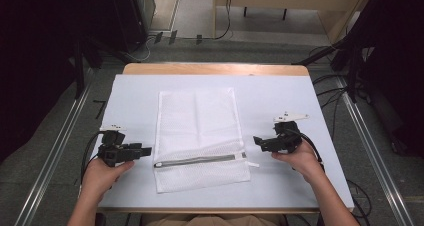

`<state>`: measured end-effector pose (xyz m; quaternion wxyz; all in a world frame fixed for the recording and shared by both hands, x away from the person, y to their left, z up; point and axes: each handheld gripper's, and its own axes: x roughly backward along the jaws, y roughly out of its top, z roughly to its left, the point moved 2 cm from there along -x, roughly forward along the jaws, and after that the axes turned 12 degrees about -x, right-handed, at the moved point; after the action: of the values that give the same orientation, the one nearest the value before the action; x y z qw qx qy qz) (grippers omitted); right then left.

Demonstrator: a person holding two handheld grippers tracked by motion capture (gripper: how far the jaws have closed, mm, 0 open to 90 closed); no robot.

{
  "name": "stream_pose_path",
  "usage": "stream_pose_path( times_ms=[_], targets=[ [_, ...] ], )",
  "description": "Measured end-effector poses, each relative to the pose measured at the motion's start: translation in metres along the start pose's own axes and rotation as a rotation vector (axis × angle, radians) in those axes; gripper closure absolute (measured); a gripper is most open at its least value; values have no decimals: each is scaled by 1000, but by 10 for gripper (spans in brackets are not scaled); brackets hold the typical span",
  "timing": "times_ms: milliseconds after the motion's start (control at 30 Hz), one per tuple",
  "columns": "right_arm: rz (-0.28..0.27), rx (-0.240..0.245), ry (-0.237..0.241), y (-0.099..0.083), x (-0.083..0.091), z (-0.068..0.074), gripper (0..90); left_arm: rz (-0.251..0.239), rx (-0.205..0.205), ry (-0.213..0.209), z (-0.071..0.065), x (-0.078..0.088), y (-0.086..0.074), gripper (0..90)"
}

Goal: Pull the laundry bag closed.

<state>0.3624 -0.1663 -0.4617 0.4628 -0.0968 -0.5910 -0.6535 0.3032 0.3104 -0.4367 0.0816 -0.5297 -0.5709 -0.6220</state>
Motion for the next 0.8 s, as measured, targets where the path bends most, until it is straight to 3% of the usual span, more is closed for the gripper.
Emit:
stream_pose_path(
  times_ms=[133,233,367,533,667,733,800],
  targets=[
    [13,12,2,-1,0,2,35,-32,-12,-5,1,3,0,425],
    [8,31,-14,-1,1,2,166,-42,-72,16,3,1,-1,415],
    [22,29,8,1,0,1,274,-38,-53,-11,7,-3,-1,416],
    [30,48,12,1,-1,3,363,-11,-33,-6,11,-3,-2,426],
    [23,72,8,1,1,4,440,-17,-50,-10,11,-2,-1,438],
    [28,56,19,2,2,3,455,-18,-60,-33,10,-3,0,413],
    [32,55,23,2,1,2,454,-14,-70,-29,9,-4,0,411]
  ],
)
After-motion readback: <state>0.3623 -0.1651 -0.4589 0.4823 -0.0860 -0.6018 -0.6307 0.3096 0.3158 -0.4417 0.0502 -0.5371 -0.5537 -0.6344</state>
